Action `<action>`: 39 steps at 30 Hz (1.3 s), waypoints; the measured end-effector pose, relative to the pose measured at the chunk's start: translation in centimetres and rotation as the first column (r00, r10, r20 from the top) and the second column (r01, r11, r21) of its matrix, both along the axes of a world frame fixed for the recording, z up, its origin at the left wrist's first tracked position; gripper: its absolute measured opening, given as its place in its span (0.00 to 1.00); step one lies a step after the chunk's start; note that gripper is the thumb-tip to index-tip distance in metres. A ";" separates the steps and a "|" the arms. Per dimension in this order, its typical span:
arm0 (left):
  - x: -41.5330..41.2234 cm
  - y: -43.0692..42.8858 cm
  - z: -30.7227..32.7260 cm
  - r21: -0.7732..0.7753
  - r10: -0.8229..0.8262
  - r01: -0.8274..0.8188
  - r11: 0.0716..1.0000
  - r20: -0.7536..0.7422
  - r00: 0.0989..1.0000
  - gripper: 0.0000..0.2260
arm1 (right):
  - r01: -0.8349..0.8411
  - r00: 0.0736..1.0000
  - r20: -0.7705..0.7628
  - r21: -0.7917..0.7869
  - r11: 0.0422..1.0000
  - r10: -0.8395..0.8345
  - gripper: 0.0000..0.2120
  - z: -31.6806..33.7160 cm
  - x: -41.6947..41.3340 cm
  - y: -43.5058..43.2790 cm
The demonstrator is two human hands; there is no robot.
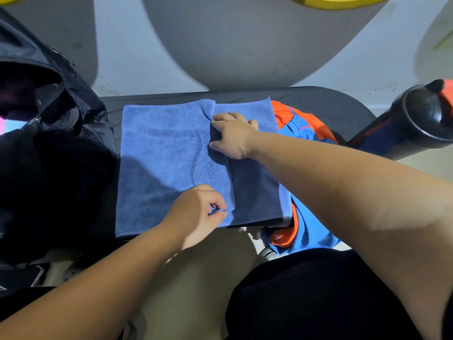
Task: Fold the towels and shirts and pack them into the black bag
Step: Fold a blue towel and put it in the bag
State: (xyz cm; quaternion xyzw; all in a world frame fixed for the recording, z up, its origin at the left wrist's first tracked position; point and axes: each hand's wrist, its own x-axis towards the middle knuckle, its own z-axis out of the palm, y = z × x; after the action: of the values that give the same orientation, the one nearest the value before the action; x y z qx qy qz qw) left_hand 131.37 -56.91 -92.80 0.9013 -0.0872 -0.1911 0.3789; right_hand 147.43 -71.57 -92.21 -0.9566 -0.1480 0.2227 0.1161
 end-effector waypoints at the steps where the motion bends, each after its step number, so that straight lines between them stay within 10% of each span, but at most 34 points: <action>1: 0.1 0.1 0.4 -0.016 0.022 -0.023 1.000 -0.026 0.999 0.08 | 0.005 1.000 0.004 0.016 1.000 -0.005 0.29 0.1 -0.1 0.0; 9: 1.9 -0.9 6.2 -0.131 0.102 -0.108 0.985 -0.057 0.993 0.09 | 0.072 0.993 0.057 0.363 0.929 -0.100 0.26 4.4 0.2 -3.0; 21: 1.1 -9.6 1.2 0.099 -0.153 0.152 0.983 0.005 0.988 0.03 | 0.098 0.994 -0.040 -0.005 0.995 -0.098 0.27 1.8 -3.2 -9.4; 35: 0.4 -10.1 4.0 -0.058 -0.075 0.079 0.995 0.064 0.995 0.03 | 0.194 0.951 0.202 0.202 0.960 -0.235 0.25 4.7 -3.1 -11.2; 39: 0.3 -10.7 2.8 -0.058 -0.128 0.125 0.991 -0.053 0.990 0.07 | 0.150 0.982 0.107 0.041 0.988 -0.153 0.31 3.5 -2.9 -11.5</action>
State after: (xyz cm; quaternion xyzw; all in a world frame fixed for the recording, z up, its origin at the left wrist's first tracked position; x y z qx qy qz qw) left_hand 131.69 -67.60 -89.98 0.8776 -0.1385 -0.2375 0.3926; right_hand 144.54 -83.10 -88.75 -0.9738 -0.0845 0.1580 0.1401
